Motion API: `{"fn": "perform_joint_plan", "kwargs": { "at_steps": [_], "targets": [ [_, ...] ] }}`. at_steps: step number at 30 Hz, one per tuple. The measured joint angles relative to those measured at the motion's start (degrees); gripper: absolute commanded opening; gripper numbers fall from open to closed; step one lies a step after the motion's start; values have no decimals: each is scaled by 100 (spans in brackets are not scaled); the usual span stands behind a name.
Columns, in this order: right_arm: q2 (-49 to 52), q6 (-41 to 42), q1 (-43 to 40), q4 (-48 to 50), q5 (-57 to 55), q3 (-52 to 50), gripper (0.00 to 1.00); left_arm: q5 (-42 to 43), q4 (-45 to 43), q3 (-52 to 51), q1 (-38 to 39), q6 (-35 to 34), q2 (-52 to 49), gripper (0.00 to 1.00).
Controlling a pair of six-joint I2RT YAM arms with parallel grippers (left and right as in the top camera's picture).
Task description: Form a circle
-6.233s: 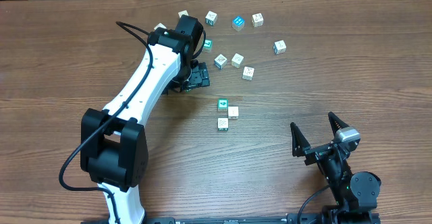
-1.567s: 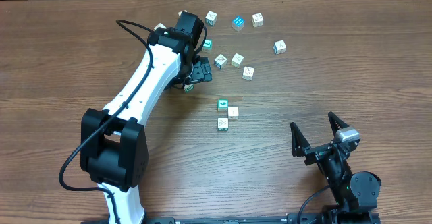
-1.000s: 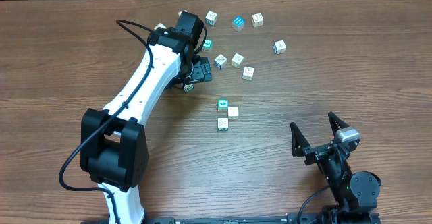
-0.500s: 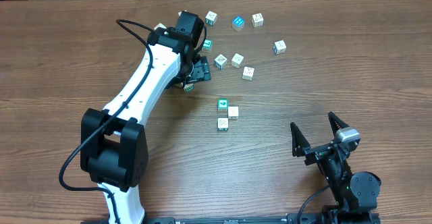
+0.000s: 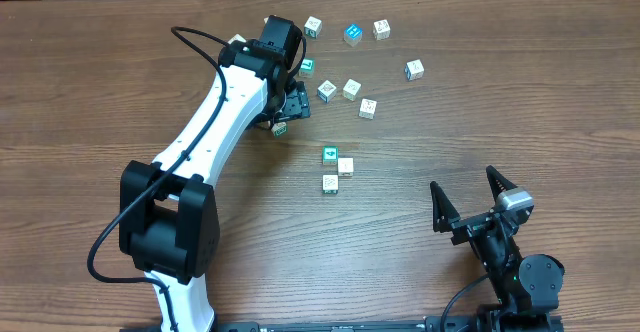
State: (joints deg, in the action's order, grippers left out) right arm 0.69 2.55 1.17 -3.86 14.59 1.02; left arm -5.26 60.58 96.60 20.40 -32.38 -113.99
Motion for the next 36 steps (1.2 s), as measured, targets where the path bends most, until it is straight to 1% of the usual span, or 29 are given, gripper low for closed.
{"fn": "perform_joint_plan", "kwargs": {
  "at_steps": [7,15,18,20,28,33,35,36],
  "targets": [
    [0,2,0,-2,0,0,100,-22,-256,42,-39,170,0,82],
    [0,2,0,0,0,0,100,-44,-835,190,-372,468,0,82],
    [0,2,-2,-4,2,0,100,-61,-1008,192,-461,540,0,76],
    [0,2,0,0,0,0,100,-61,-1097,192,-498,557,0,75],
    [0,4,0,-4,2,0,100,-59,-1062,197,-446,557,-61,78],
    [0,2,0,0,0,0,100,-57,-953,203,-387,503,-413,79],
    [0,2,-2,-2,2,0,100,-57,-898,203,-387,428,-566,79],
    [0,2,0,-4,2,0,100,-57,-868,203,-387,382,-669,76]
  ]
}}
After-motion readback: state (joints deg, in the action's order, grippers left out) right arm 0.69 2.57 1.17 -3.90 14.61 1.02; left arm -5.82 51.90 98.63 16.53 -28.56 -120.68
